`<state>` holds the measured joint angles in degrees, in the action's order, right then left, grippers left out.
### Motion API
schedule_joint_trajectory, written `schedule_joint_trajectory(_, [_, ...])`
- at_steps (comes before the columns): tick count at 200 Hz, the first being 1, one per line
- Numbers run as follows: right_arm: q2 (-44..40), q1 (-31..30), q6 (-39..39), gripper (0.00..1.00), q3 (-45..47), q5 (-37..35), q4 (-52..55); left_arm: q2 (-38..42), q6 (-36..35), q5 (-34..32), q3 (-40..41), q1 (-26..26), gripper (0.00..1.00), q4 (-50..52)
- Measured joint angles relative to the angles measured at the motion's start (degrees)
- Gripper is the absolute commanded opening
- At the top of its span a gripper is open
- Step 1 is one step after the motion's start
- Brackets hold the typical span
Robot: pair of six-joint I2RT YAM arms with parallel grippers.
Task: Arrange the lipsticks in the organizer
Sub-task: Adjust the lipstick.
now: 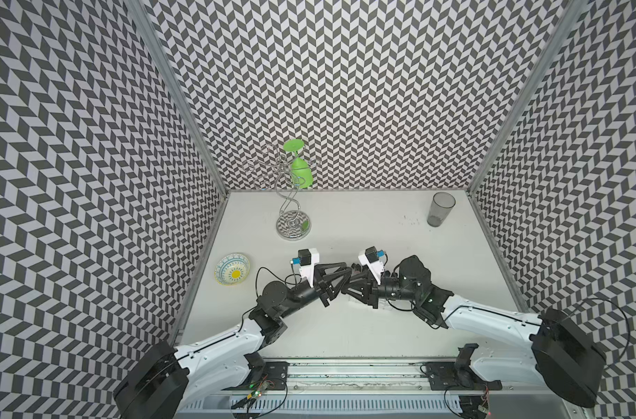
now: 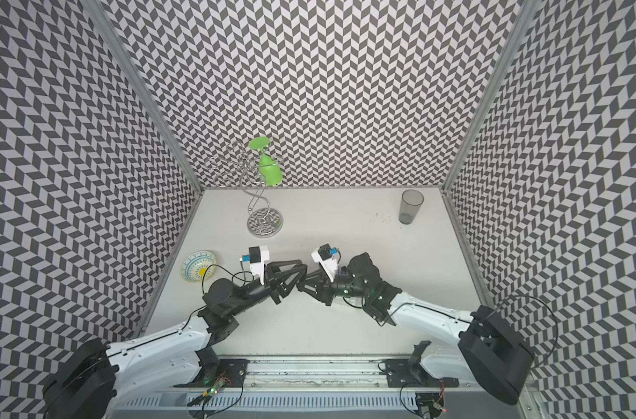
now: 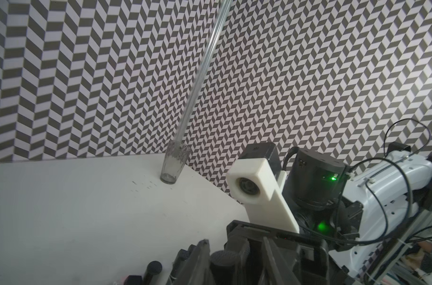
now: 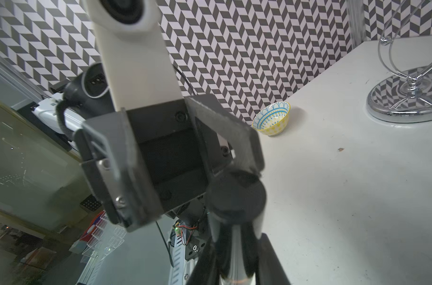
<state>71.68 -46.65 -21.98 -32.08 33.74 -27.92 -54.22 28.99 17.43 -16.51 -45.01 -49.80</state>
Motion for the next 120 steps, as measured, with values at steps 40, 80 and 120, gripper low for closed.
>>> schedule_joint_trajectory(40, [0.02, 0.07, 4.07, 0.22, -2.69, -2.97, 10.03, 5.79, 2.36, -3.21, -1.66, -0.02, 0.57, 14.4])
schedule_joint_trajectory(80, [0.5, -0.37, 6.67, 0.22, -3.69, -3.32, 13.99, 4.85, 1.95, -4.24, -7.43, -0.02, 0.58, 28.61])
schedule_joint_trajectory(120, [2.78, -2.05, 8.09, 0.22, -5.01, -3.28, 16.48, 0.59, 0.68, -4.94, -10.8, -0.02, 0.45, 33.07])
